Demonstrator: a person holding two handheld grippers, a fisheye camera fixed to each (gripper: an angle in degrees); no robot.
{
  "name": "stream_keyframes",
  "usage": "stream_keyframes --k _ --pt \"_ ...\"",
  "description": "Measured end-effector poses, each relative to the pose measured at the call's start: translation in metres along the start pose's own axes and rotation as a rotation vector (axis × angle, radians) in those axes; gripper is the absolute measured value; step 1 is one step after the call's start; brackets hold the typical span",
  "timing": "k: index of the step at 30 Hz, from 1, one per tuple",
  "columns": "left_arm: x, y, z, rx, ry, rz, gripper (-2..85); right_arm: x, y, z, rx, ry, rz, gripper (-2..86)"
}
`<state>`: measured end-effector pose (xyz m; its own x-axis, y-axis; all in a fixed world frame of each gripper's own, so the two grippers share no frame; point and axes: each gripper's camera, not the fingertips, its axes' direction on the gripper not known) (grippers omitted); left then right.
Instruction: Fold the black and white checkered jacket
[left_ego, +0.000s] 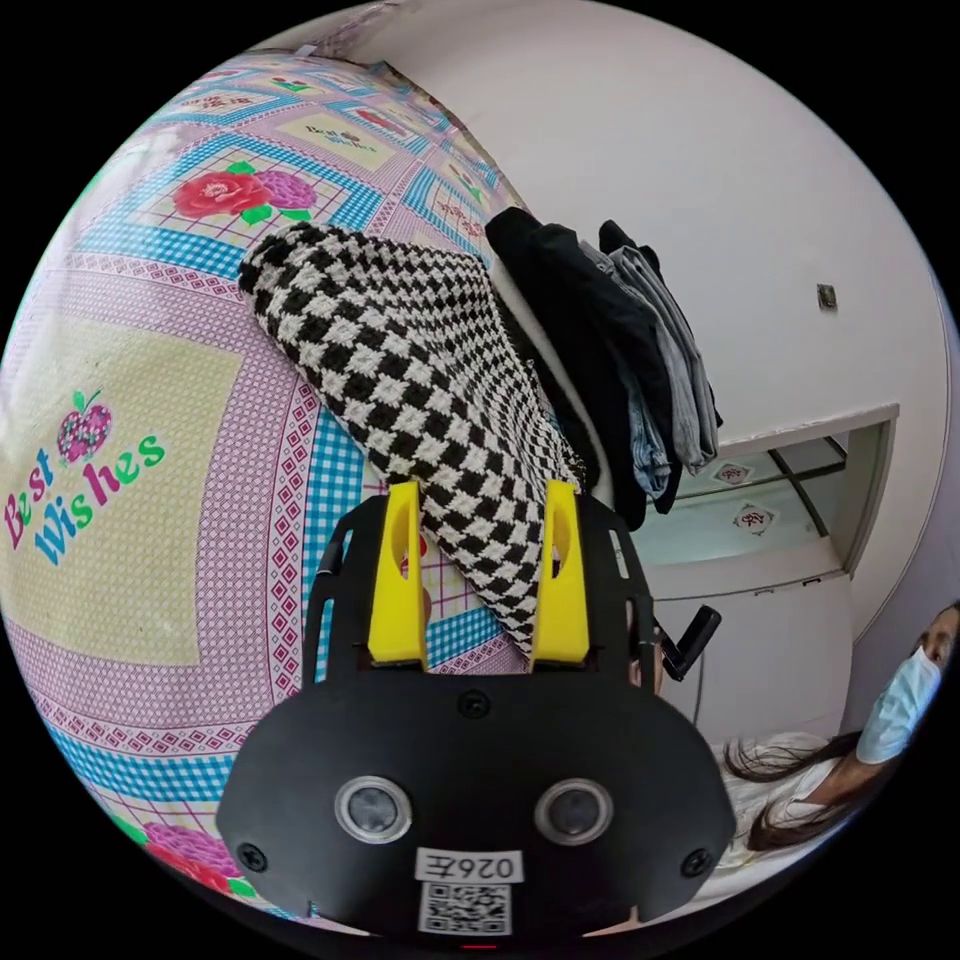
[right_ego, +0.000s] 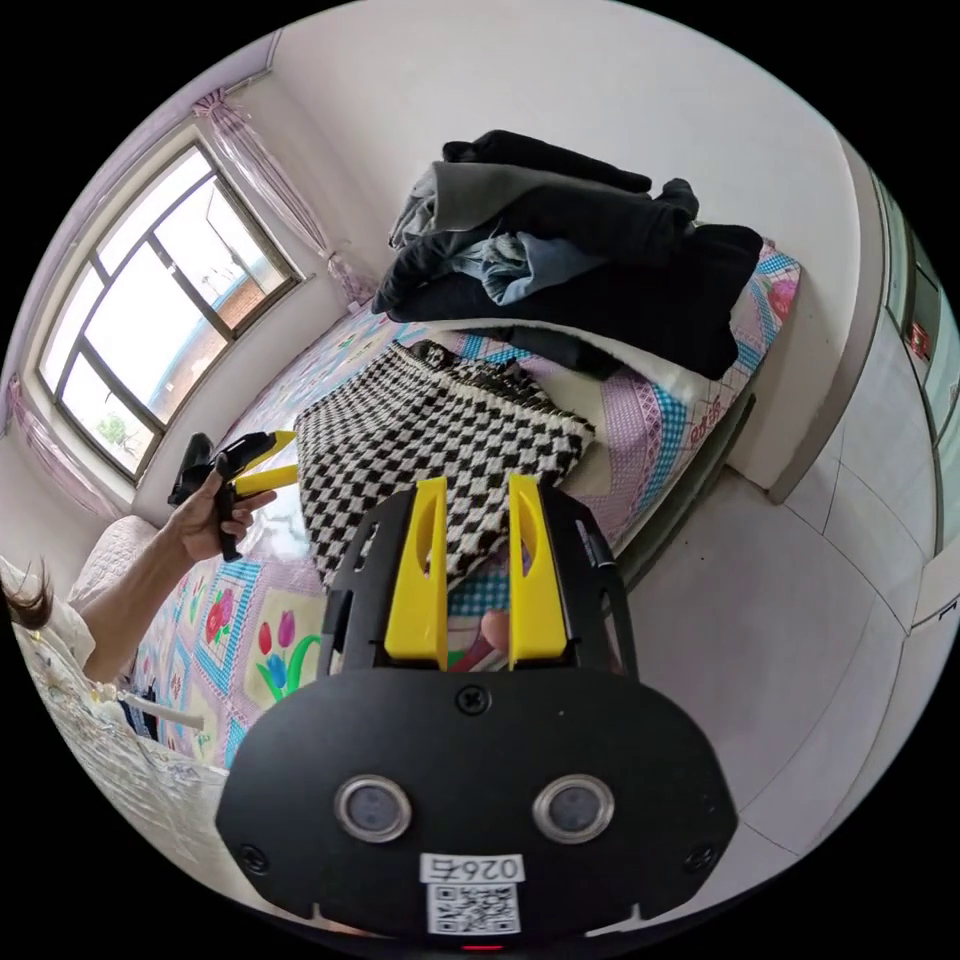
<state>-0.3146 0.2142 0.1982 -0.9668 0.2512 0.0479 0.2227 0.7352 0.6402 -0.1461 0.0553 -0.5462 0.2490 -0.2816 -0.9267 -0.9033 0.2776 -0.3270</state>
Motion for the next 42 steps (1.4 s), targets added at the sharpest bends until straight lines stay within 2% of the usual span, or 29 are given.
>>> stream_keyframes --k 5,8,10,13,16,18,19,23,25,28,34,39,42 --pt "-0.009 -0.013 -0.003 -0.058 0.011 -0.059 18.0 0.006 -0.031 0.035 0.005 0.044 -0.045 11.5" --pt "-0.006 -0.004 -0.023 0.012 0.05 -0.08 19.4 0.002 -0.047 0.062 -0.026 0.091 -0.098 14.0" --pt "-0.002 0.006 -0.036 0.082 -0.033 -0.081 20.7 0.0 -0.054 0.078 -0.047 0.125 -0.137 15.5" --pt "0.001 0.002 -0.037 0.084 -0.143 -0.067 21.8 0.0 -0.058 0.095 -0.084 0.156 -0.171 17.0" --pt "0.004 -0.022 -0.008 0.008 -0.096 -0.064 18.1 0.001 -0.06 0.107 -0.109 0.158 -0.18 14.1" --pt "0.017 -0.041 0.012 -0.078 -0.293 -0.019 13.1 0.002 -0.062 0.107 -0.125 0.151 -0.194 9.9" --pt "0.022 -0.046 0.014 -0.094 -0.31 0.004 12.1 0.0 -0.063 0.106 -0.141 0.126 -0.218 6.8" --pt "0.028 -0.05 -0.002 -0.076 -0.261 0.062 8.5 0.002 -0.066 0.1 -0.168 0.054 -0.188 2.1" --pt "0.022 -0.038 -0.021 -0.024 -0.209 0.032 8.4 0.016 -0.065 0.086 -0.139 -0.132 -0.094 1.6" --pt "0.009 0.002 -0.064 0.061 -0.183 -0.005 8.4 0.011 -0.048 0.072 -0.098 -0.373 -0.054 1.5" --pt "-0.047 0.154 -0.189 0.276 -0.193 -0.261 8.5 -0.104 0.009 0.091 -0.239 -0.567 -0.23 1.6" --pt "-0.081 0.336 -0.284 0.52 -0.177 -0.538 8.5 -0.242 0.073 0.112 -0.379 -0.659 -0.443 2.2" --pt "-0.082 0.42 -0.31 0.572 -0.145 -0.625 8.6 -0.329 0.127 0.116 -0.428 -0.574 -0.647 3.2"
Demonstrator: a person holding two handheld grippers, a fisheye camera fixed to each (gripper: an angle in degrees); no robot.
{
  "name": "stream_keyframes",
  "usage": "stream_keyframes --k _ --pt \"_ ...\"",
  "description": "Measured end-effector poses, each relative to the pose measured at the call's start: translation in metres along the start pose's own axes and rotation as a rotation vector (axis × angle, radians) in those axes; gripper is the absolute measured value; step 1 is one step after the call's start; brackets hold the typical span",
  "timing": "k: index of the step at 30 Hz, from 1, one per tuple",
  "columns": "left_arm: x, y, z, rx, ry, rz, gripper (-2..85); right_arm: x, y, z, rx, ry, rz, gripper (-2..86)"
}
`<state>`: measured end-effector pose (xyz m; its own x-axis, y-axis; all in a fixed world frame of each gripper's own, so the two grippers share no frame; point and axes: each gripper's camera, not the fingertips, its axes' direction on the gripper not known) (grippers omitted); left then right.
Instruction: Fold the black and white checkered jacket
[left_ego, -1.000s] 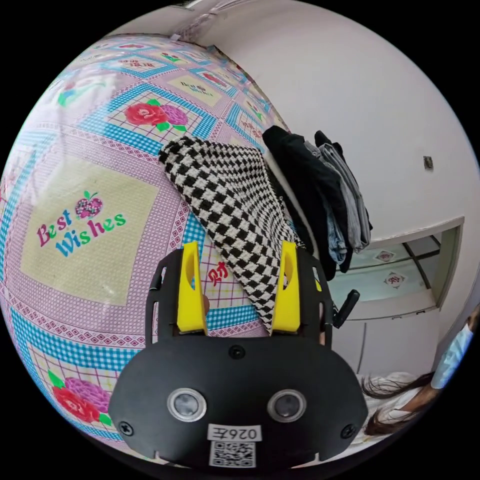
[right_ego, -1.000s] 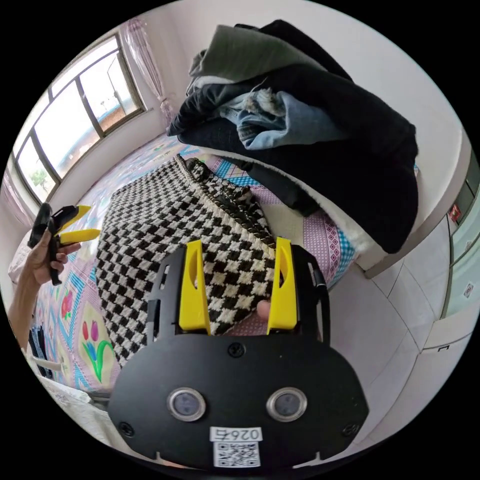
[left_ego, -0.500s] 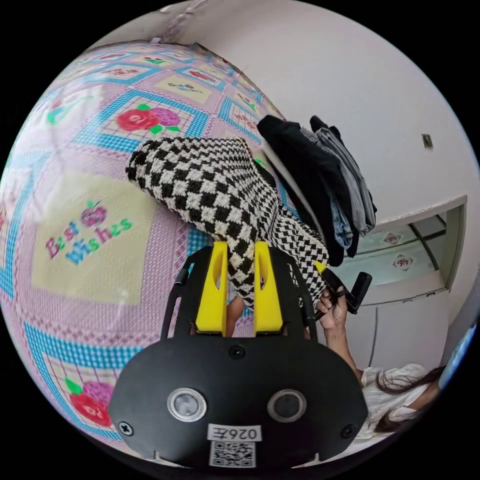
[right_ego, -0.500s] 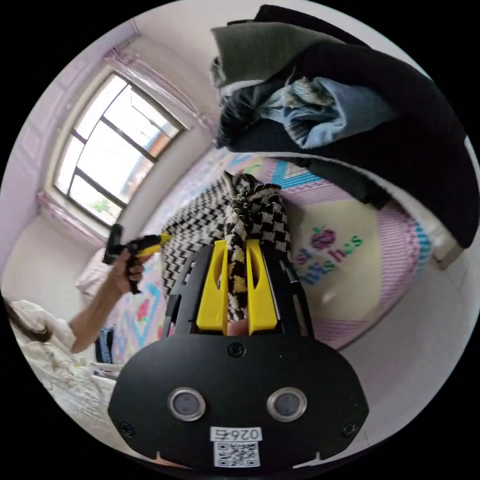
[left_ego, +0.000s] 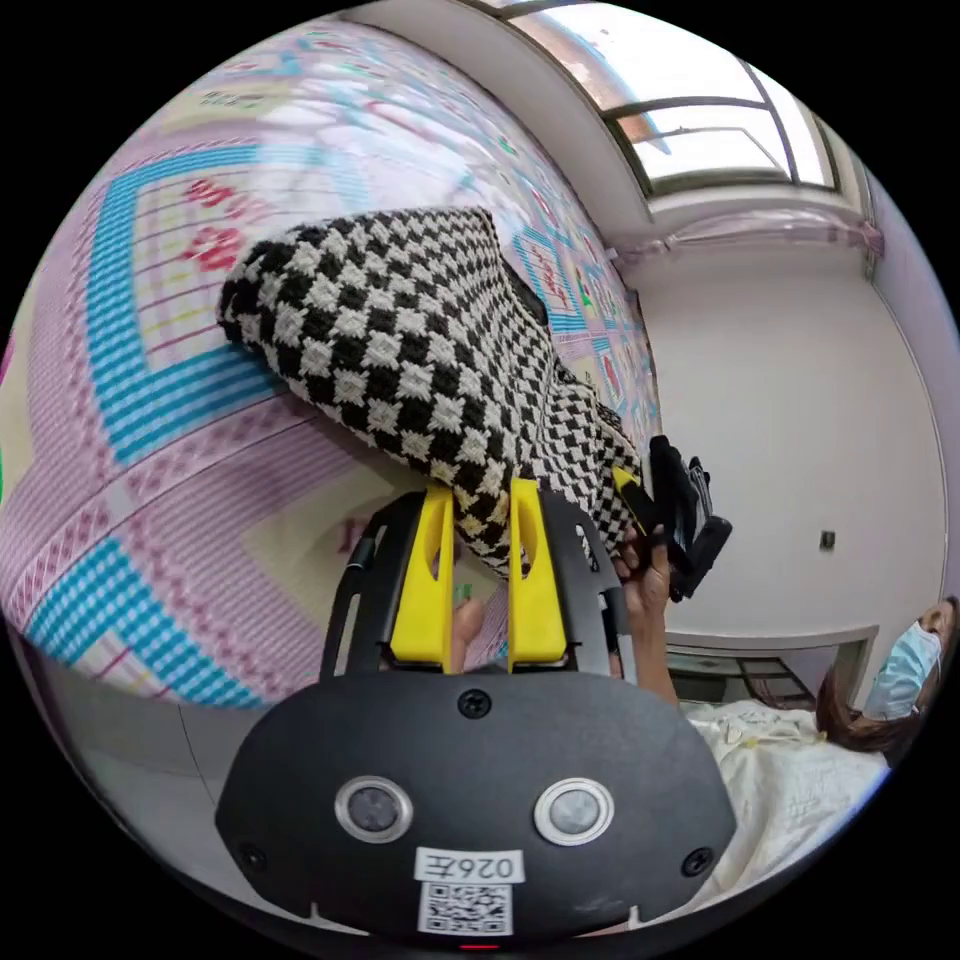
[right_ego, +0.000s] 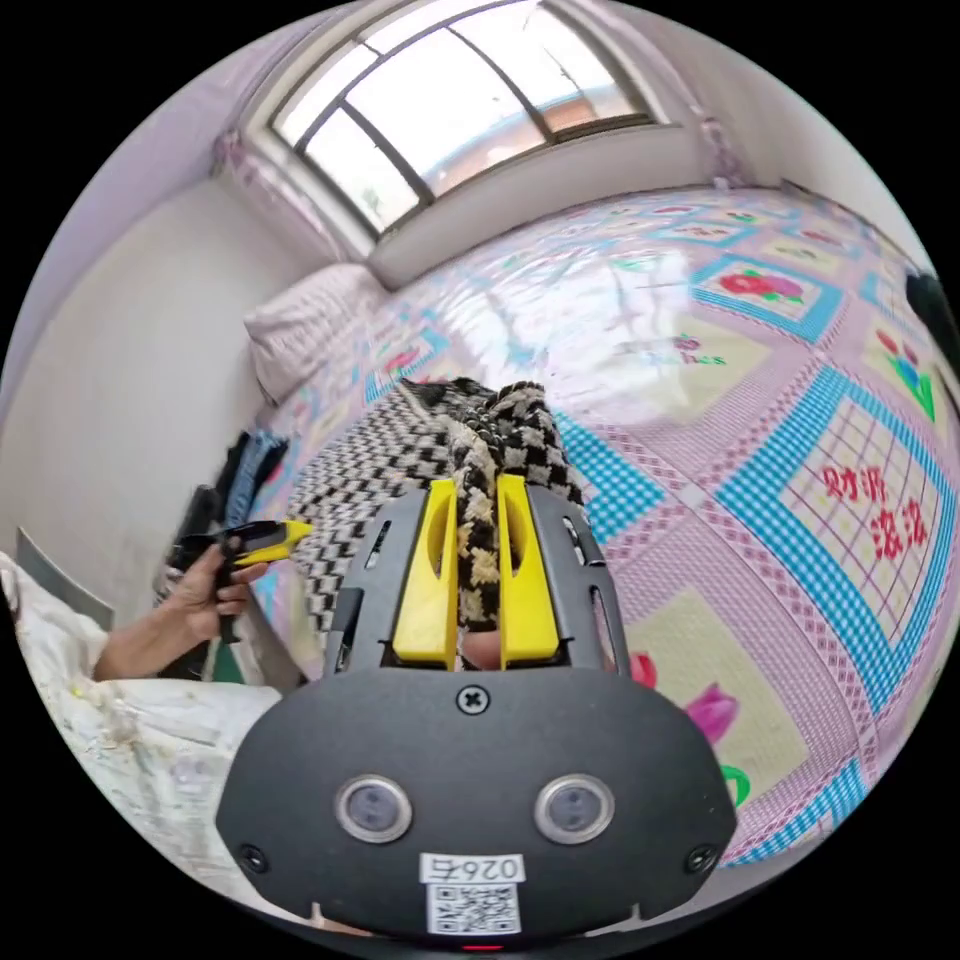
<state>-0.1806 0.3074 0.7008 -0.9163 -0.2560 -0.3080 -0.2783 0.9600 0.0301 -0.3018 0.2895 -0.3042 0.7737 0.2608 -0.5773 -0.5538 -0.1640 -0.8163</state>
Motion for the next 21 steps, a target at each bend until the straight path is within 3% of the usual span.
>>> stream_keyframes --k 4,7,11,17,20,21 --pt "-0.04 0.042 -0.043 -0.024 0.096 -0.066 6.6 -0.074 0.007 0.067 -0.099 0.237 -0.127 4.8" --pt "-0.058 0.065 -0.076 0.012 0.157 -0.079 0.3 -0.103 0.021 0.069 -0.054 0.375 -0.155 5.9" --pt "-0.047 0.061 -0.13 0.071 0.015 0.053 0.6 -0.108 0.033 0.044 0.039 0.379 -0.13 5.9" --pt "0.013 -0.011 -0.16 0.213 -0.239 0.383 14.9 -0.074 0.034 0.041 -0.006 0.368 -0.049 5.0" --pt "0.036 -0.054 -0.133 0.155 -0.322 0.481 14.1 -0.043 0.03 0.041 -0.076 0.278 0.016 1.0" --pt "0.042 -0.068 -0.12 0.123 -0.363 0.497 9.3 -0.033 0.029 0.035 -0.086 0.224 0.042 0.6"
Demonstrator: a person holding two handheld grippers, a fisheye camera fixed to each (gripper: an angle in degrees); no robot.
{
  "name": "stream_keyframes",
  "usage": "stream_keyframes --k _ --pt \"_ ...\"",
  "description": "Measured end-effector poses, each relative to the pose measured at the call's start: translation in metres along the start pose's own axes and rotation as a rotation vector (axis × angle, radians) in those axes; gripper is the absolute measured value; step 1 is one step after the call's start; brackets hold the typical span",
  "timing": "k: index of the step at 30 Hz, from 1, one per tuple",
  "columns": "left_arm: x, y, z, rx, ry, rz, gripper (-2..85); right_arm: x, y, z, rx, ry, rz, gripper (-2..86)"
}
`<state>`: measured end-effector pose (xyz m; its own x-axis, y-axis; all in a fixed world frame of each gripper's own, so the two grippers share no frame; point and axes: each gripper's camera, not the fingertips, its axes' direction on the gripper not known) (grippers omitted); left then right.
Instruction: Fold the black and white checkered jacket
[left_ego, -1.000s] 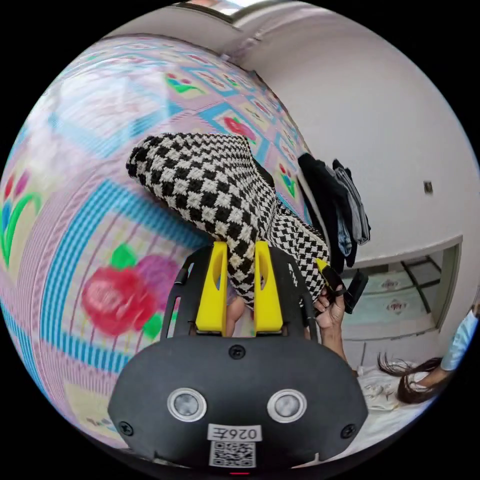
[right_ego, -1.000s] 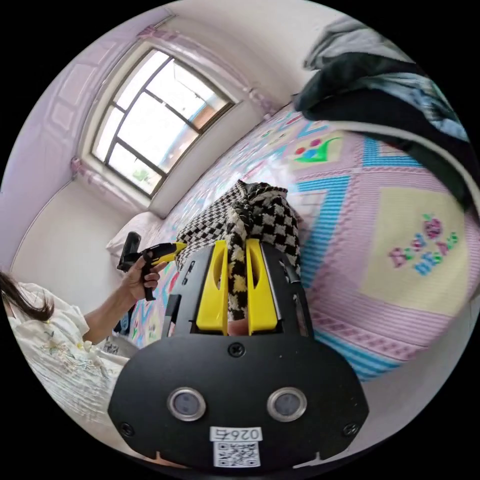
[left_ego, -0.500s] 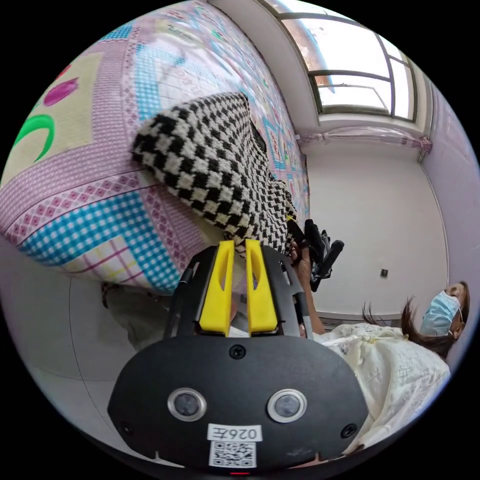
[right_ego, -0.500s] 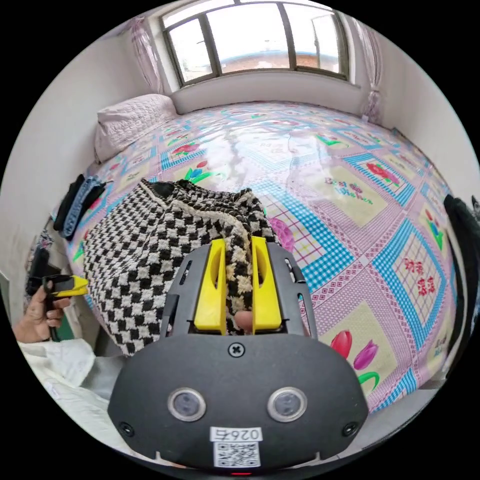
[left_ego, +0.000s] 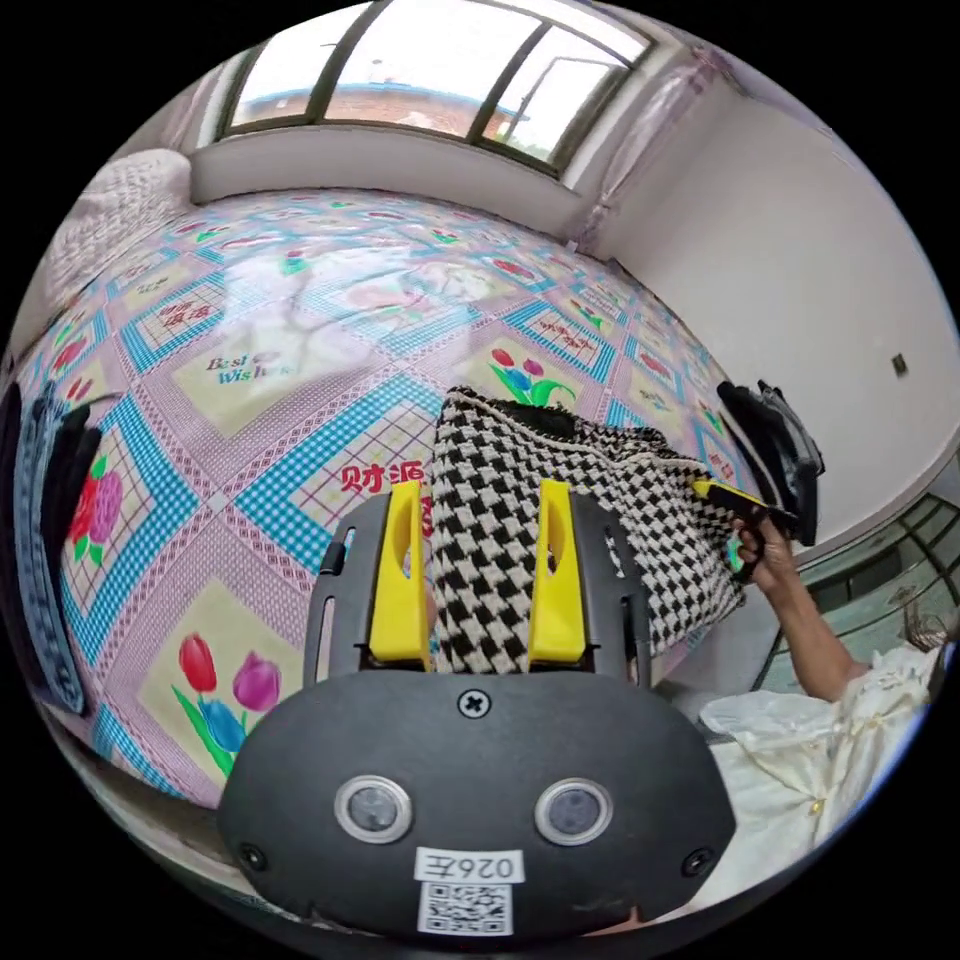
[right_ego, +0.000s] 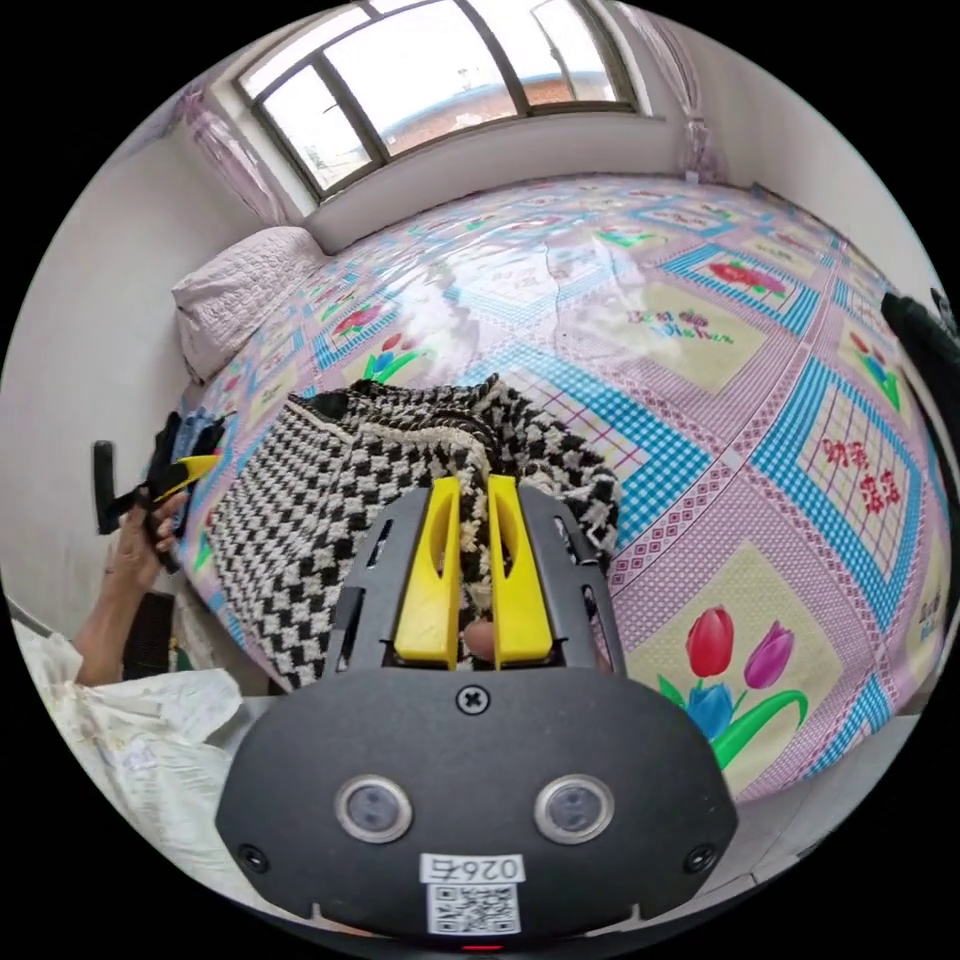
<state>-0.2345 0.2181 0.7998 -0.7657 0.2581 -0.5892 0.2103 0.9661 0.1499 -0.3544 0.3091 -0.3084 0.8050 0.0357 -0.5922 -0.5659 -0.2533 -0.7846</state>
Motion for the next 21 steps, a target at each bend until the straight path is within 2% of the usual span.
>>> stream_keyframes --k 2,3,4,6,9,14,16,17,21 --pt "-0.001 -0.017 0.025 -0.129 -0.019 -0.013 0.5 0.012 0.004 -0.009 -0.002 -0.085 0.007 0.2" --pt "-0.005 -0.023 0.041 -0.219 -0.01 -0.076 -0.1 0.018 0.01 -0.017 0.01 -0.143 0.009 0.1" --pt "-0.005 -0.024 0.045 -0.227 0.043 -0.082 -0.3 0.024 0.018 -0.026 0.027 -0.227 -0.005 0.0" --pt "-0.006 -0.014 0.038 -0.121 0.311 -0.116 -0.7 0.034 0.034 -0.038 0.053 -0.368 -0.021 -0.1" --pt "-0.013 0.012 0.018 -0.075 0.538 -0.103 -0.9 0.055 0.069 -0.063 0.094 -0.59 -0.065 -0.2" --pt "-0.052 0.078 -0.009 -0.153 0.756 -0.212 -0.9 0.099 0.135 -0.09 0.071 -0.797 -0.063 -0.4" --pt "-0.072 0.108 -0.021 -0.19 0.734 -0.298 -0.9 0.126 0.169 -0.089 0.0 -0.815 -0.004 -0.4" --pt "-0.085 0.125 -0.033 -0.194 0.654 -0.372 -0.9 0.133 0.177 -0.088 -0.022 -0.811 0.02 -0.4" --pt "-0.103 0.142 -0.075 -0.042 0.476 -0.51 -0.6 0.168 0.213 -0.075 -0.148 -0.837 0.133 -0.3"
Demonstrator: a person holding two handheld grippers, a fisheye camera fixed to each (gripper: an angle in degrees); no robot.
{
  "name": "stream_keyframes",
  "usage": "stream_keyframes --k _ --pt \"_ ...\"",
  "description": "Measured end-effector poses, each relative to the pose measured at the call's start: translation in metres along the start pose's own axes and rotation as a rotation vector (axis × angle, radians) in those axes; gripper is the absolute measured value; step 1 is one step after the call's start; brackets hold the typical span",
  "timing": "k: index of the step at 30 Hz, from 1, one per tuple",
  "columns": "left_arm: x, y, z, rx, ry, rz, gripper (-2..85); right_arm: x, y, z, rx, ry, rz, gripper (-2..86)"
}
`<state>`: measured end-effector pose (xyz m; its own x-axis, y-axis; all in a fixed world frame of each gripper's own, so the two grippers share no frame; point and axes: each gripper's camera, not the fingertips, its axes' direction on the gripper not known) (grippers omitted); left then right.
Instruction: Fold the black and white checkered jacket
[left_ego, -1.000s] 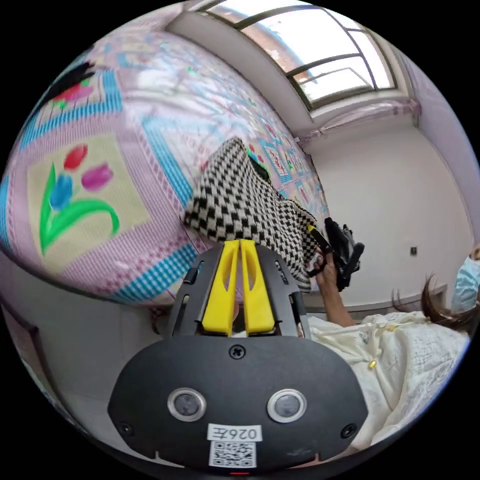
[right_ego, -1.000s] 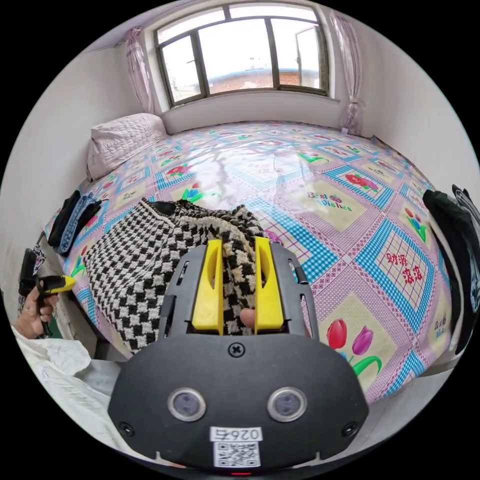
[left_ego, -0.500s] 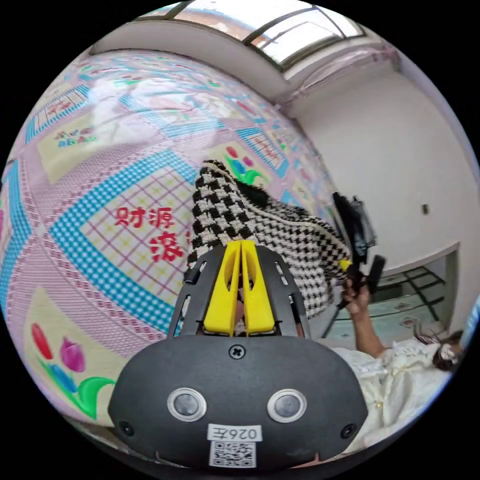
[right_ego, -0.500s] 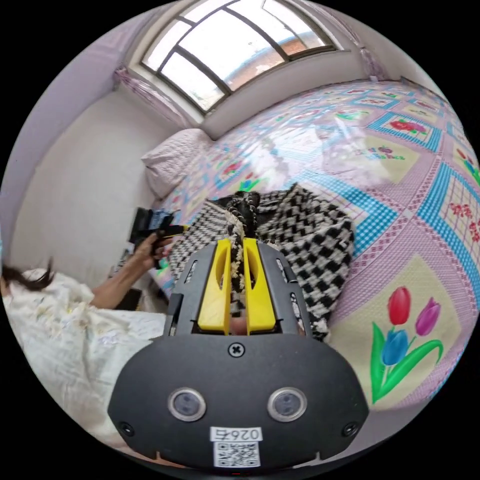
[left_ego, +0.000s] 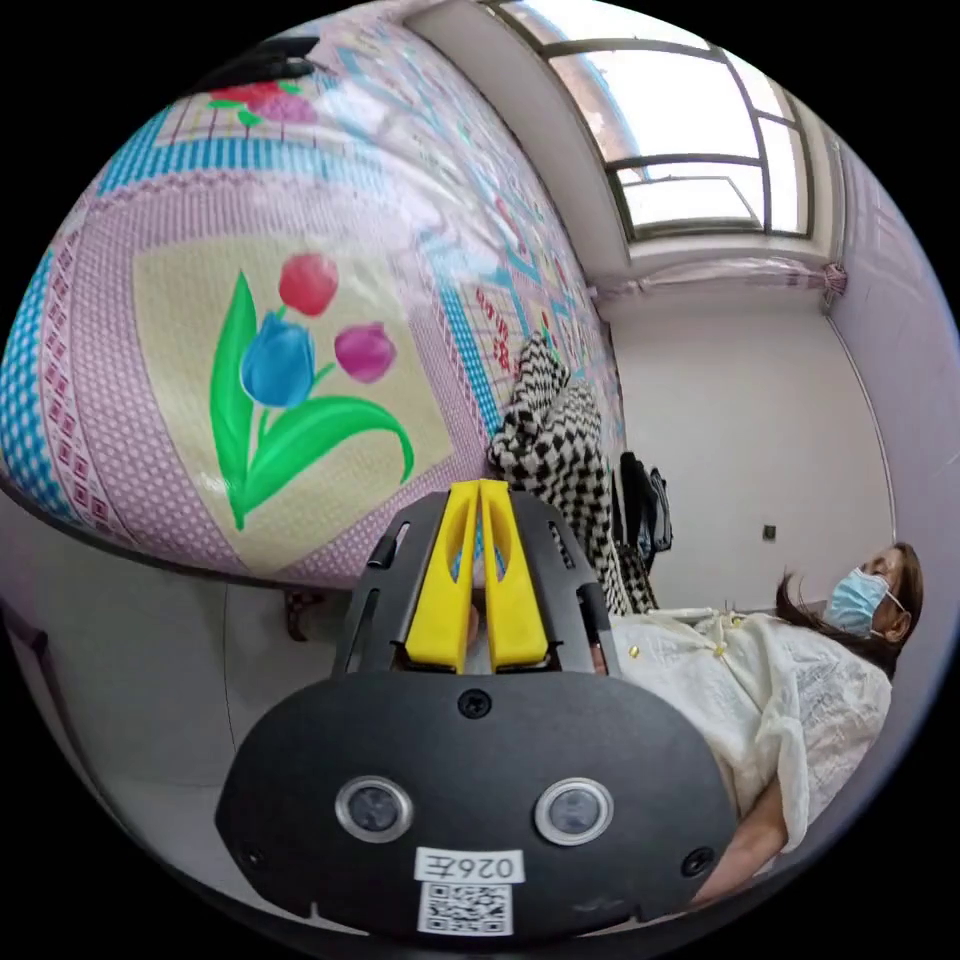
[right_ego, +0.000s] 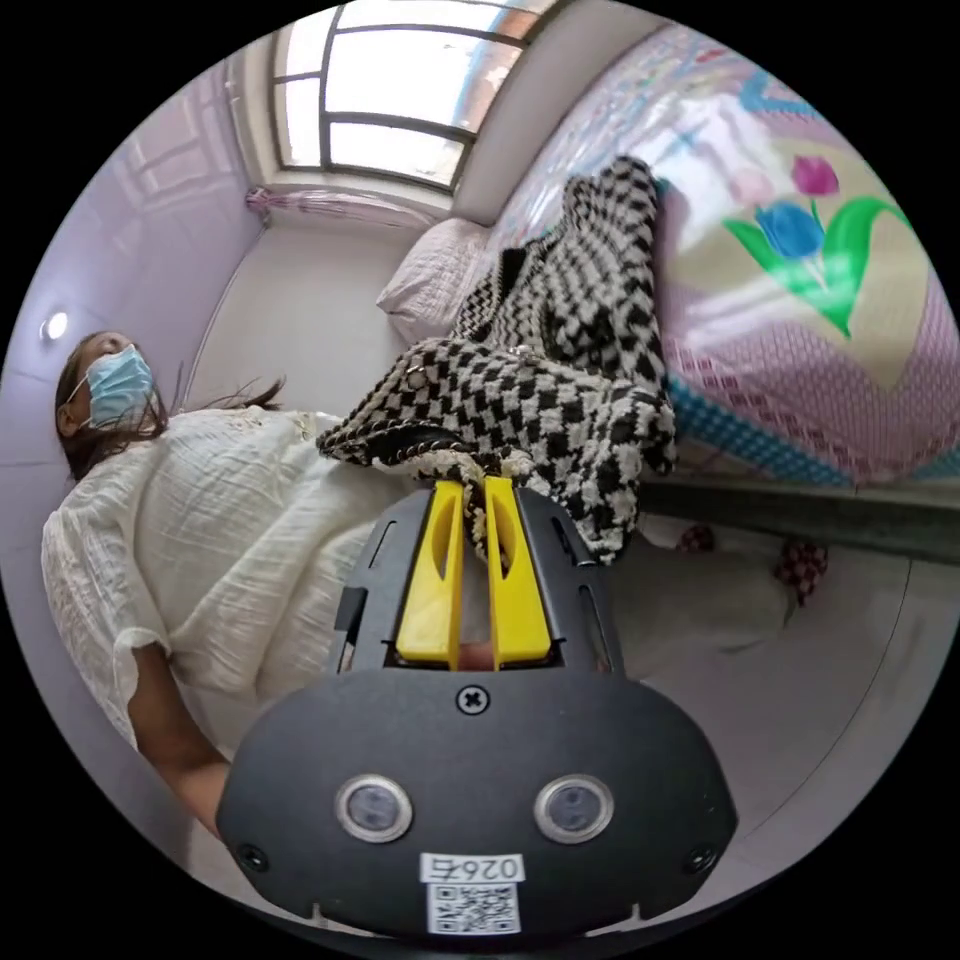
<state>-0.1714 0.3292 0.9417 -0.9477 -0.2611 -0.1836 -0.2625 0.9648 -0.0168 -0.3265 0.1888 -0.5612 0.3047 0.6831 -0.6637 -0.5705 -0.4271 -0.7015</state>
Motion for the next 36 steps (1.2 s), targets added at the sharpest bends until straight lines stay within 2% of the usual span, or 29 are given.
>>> stream_keyframes --k 3,8,11,14,16,19,23,24,26,31,36 --pt "0.035 -0.021 0.006 0.073 -0.059 0.065 1.5 0.023 -0.002 0.006 -0.094 0.007 0.087 0.6" --pt "0.115 -0.068 0.059 0.045 -0.109 0.29 9.3 0.05 -0.015 -0.01 -0.048 -0.038 0.179 1.7" --pt "0.148 -0.089 0.092 0.028 -0.121 0.357 12.0 0.06 -0.014 -0.033 0.067 -0.059 0.204 2.1" --pt "0.163 -0.109 0.12 0.027 -0.166 0.362 12.6 0.061 -0.008 -0.065 0.272 -0.023 0.219 2.8" --pt "0.167 -0.122 0.135 0.037 -0.216 0.342 12.6 0.053 -0.016 -0.083 0.396 0.078 0.214 4.1" --pt "0.164 -0.146 0.164 0.061 -0.348 0.272 12.6 0.037 -0.054 -0.081 0.444 0.229 0.161 6.9" --pt "0.163 -0.171 0.211 -0.035 -0.541 0.221 12.5 0.022 -0.127 -0.05 0.415 0.341 0.072 9.6" --pt "0.171 -0.17 0.216 -0.014 -0.579 0.253 12.4 0.019 -0.153 -0.035 0.39 0.384 0.045 10.3" --pt "0.179 -0.169 0.225 -0.022 -0.59 0.281 12.4 0.014 -0.19 -0.014 0.362 0.453 0.012 11.3" --pt "0.189 -0.161 0.238 -0.027 -0.573 0.366 14.0 0.001 -0.271 0.048 0.298 0.664 -0.121 14.1" --pt "0.175 -0.16 0.244 -0.055 -0.422 0.353 16.9 0.018 -0.304 0.086 0.23 0.724 -0.13 14.1"
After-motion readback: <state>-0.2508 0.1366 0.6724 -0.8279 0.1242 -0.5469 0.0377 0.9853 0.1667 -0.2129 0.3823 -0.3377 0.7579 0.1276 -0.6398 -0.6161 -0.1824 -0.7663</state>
